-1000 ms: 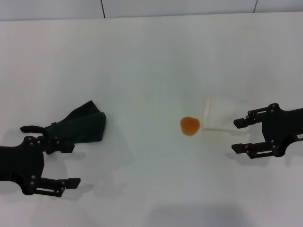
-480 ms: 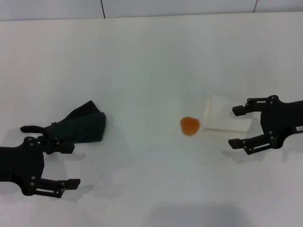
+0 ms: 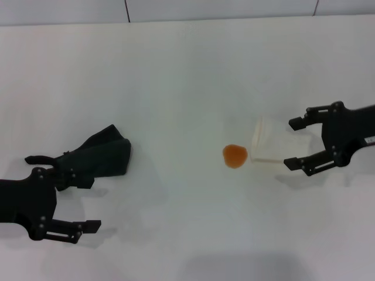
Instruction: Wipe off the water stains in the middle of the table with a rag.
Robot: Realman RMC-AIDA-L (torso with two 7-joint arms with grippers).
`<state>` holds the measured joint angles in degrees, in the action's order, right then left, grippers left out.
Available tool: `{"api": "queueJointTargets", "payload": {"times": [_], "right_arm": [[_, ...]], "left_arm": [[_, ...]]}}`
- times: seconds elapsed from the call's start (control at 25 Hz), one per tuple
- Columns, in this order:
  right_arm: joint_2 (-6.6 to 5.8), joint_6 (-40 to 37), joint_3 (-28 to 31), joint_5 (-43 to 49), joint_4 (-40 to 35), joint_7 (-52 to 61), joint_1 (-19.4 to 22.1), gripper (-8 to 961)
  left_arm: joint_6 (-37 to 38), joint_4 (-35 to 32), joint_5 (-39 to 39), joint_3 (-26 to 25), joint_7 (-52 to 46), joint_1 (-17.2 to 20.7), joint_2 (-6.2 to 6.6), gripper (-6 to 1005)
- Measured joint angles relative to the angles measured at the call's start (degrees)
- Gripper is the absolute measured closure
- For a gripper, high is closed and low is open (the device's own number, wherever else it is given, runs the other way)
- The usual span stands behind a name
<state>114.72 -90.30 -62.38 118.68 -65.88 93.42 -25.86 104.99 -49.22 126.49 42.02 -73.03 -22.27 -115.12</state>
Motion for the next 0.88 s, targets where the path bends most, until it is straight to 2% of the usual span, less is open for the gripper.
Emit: {"api": "queueJointTargets", "payload": {"times": [0.52, 0.72, 0.88], "right_arm": [[0.41, -1.09, -8.54, 19.58, -4.1, 17.33, -13.53, 86], [0.41, -1.13, -11.89, 25.02, -1.36, 21.51, -18.04, 93], [0.5, -1.0, -13.1, 26.94, 1.19, 22.98, -20.0, 99]], "left_arm": [[-0.17, -0.09, 0.25, 0.77, 0.0, -0.33, -0.02, 124], [-0.47, -0.09, 0.25, 0.79, 0.0, -0.72, -0.02, 125], [-0.5, -0.09, 0.28, 1.27, 0.0, -1.88, -0.14, 125]]}}
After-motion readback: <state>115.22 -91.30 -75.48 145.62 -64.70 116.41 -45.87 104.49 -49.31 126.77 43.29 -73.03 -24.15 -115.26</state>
